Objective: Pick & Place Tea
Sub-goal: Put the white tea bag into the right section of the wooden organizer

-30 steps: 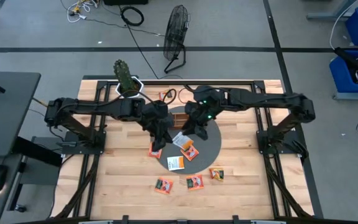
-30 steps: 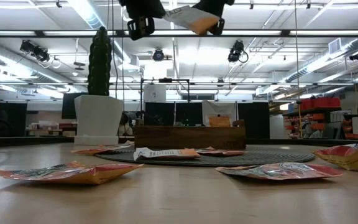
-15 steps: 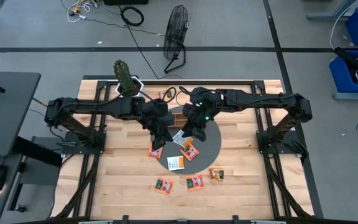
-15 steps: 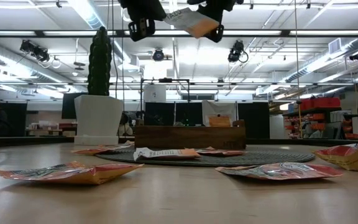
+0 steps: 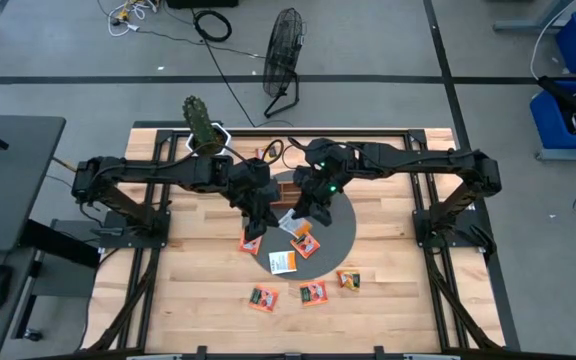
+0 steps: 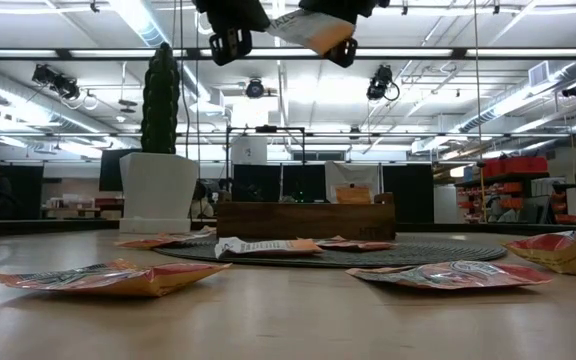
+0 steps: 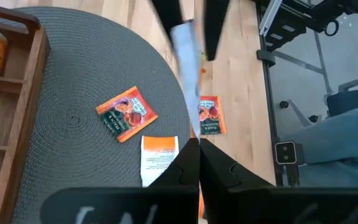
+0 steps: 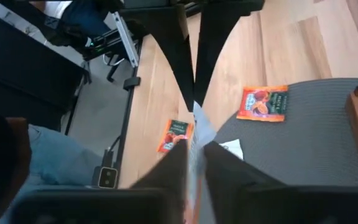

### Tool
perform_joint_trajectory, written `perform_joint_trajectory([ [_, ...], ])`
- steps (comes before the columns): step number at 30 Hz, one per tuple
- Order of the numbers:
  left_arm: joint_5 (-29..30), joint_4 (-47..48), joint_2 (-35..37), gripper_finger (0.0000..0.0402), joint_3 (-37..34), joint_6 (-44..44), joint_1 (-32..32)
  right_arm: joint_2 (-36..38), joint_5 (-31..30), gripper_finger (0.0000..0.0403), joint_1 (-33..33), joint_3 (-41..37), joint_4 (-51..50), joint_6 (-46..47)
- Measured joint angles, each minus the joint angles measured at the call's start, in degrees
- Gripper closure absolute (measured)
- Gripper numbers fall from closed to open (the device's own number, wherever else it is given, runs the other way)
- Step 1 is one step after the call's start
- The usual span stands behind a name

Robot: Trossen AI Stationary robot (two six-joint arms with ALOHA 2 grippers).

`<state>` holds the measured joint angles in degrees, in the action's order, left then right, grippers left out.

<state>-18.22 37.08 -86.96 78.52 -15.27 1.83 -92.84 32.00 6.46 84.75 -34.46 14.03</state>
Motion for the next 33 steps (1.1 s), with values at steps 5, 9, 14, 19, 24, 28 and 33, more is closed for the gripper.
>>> perform_joint_trajectory([
  [5,1.25,-0.04,0.00,0.0397,-0.02,-0.04,0.00,0.04,0.23,0.0393,0.49,0.00,-0.68,-1.07],
  [9,2.61,-0.18,0.40,0.0374,-0.14,1.24,-0.02,0.60,-1.96,0.0399,0.87,-0.08,-5.59,-4.49],
  [14,5.75,-4.54,1.38,0.0340,-0.22,1.96,-0.17,2.47,-4.62,0.0401,1.50,-0.09,-7.36,-7.88],
  [19,8.65,-8.33,2.65,0.0318,-0.22,1.66,-0.17,5.04,-7.74,0.0402,2.60,-0.78,-6.64,-9.81],
  [24,11.82,-10.68,3.51,0.0307,-0.31,1.28,-0.17,10.49,-11.88,0.0402,3.66,-7.12,-1.33,-10.08],
  [28,14.10,-13.49,3.60,0.0306,-0.25,1.10,0.38,16.78,-17.15,0.0402,4.09,-14.58,7.25,-8.73],
  [33,15.09,-14.97,3.56,0.0305,-0.45,0.70,0.37,23.26,-23.23,0.0403,4.07,-21.93,11.86,-7.08],
])
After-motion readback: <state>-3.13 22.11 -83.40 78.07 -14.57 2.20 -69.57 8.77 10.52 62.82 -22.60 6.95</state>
